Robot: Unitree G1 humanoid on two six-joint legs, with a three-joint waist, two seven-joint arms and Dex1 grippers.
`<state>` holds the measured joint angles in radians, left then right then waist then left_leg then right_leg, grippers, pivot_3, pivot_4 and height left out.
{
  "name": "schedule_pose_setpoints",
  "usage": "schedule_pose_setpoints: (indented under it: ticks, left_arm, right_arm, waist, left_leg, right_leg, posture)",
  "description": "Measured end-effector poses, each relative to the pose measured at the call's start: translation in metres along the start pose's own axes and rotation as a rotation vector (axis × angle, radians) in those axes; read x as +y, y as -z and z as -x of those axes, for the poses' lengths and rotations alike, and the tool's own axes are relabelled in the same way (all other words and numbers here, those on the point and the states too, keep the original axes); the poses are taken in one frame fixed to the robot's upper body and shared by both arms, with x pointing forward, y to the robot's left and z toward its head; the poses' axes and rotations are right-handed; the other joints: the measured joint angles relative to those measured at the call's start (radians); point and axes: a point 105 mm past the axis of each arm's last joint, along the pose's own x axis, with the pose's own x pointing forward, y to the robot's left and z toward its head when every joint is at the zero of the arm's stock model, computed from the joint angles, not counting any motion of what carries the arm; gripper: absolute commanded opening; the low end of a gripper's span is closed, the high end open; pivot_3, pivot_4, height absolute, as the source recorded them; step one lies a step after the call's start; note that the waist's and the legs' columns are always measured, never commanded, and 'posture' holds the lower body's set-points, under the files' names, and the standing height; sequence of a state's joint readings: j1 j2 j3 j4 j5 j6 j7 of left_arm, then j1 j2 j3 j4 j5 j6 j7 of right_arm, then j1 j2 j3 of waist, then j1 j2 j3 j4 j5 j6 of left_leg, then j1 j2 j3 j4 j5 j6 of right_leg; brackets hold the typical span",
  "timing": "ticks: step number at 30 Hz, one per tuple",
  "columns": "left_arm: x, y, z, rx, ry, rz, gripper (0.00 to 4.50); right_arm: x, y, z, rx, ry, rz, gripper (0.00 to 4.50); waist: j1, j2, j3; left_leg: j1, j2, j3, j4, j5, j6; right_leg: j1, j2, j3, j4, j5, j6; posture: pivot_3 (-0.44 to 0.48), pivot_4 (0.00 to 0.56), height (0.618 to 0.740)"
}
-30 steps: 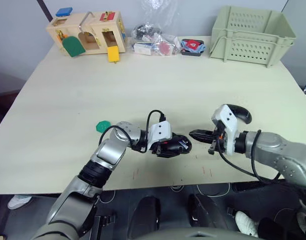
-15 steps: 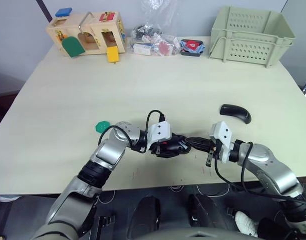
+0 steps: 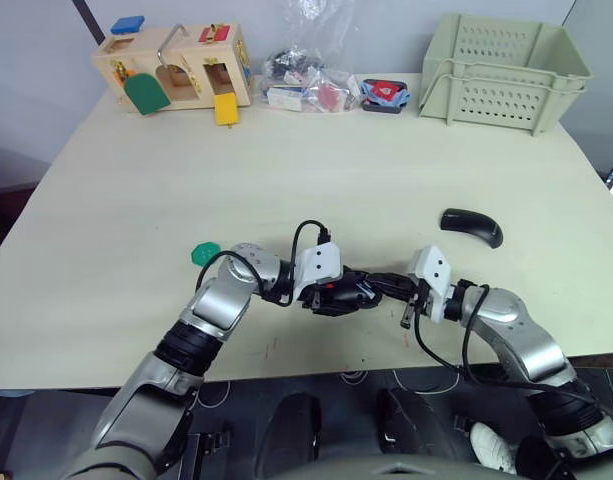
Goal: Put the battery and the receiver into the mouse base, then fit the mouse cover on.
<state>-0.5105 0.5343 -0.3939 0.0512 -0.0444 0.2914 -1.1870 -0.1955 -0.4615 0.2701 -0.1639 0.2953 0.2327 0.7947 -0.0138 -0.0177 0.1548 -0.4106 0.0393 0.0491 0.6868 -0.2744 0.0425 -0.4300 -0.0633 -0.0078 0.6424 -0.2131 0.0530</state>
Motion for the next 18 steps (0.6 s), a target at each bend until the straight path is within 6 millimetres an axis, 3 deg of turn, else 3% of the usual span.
schedule_pose_setpoints:
  ticks: [9,13,18]
  left_arm:
    - [0.000,0.001,0.000,0.003,0.000,0.002,2.96]
    - [-0.001,0.002,0.000,0.008,0.003,0.008,2.96]
    - [-0.002,0.004,0.000,0.014,0.004,0.013,2.96]
  right_arm:
    - [-0.003,0.004,-0.002,0.028,-0.001,0.025,0.02]
    - [-0.002,0.008,-0.001,0.056,-0.016,0.037,0.02]
    - [0.001,0.012,-0.004,0.080,-0.028,0.050,0.02]
  waist:
    - [0.000,0.000,-0.001]
    - [-0.001,0.000,-0.001]
    - [-0.002,-0.001,-0.006]
  left_leg:
    - [0.002,0.000,0.000,0.000,0.000,0.000]
    - [0.016,0.000,0.001,-0.003,0.000,0.000]
    - [0.019,0.001,0.000,-0.005,0.000,0.000]
  right_leg:
    - [0.002,0.000,0.000,0.000,0.000,0.000]
    - [0.015,0.000,0.001,-0.001,-0.002,-0.002]
    - [0.017,0.001,0.000,-0.001,-0.005,-0.007]
  posture:
    - [0.000,0.150,0.740]
    - [0.000,0.150,0.740]
    - [0.000,0.150,0.740]
